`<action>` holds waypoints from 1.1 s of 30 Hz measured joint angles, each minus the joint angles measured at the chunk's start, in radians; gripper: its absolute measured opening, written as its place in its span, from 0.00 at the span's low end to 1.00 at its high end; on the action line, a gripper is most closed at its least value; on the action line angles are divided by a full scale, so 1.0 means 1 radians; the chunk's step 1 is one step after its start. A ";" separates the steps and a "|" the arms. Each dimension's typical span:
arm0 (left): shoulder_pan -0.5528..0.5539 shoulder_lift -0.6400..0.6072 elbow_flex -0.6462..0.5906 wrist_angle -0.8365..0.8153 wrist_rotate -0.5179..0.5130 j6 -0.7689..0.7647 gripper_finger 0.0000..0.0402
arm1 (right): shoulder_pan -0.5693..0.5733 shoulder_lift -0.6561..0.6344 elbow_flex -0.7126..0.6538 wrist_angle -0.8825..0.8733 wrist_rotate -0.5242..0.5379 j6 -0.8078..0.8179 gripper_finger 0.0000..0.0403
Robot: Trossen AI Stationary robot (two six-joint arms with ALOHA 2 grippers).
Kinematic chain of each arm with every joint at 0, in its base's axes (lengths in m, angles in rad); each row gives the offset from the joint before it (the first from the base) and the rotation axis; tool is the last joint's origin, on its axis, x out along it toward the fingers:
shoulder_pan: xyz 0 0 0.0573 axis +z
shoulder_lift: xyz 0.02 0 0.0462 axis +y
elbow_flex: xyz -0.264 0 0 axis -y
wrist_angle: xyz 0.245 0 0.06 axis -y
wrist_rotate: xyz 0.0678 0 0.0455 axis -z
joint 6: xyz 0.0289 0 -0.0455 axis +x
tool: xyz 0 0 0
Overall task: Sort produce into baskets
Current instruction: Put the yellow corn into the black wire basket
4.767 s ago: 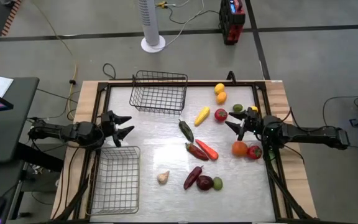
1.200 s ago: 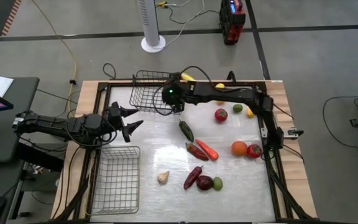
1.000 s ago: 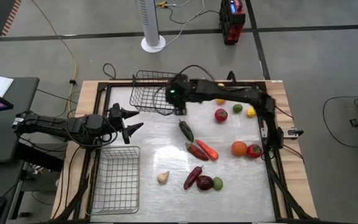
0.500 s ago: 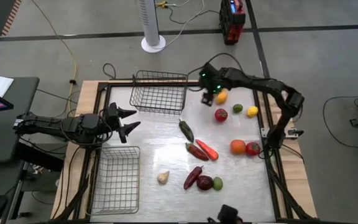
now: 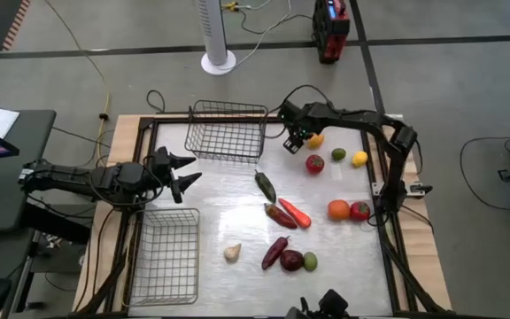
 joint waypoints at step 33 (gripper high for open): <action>0.000 -0.001 -0.008 0.066 0.075 0.059 0.69 | -0.063 -0.006 -0.042 0.164 -0.105 0.359 0.74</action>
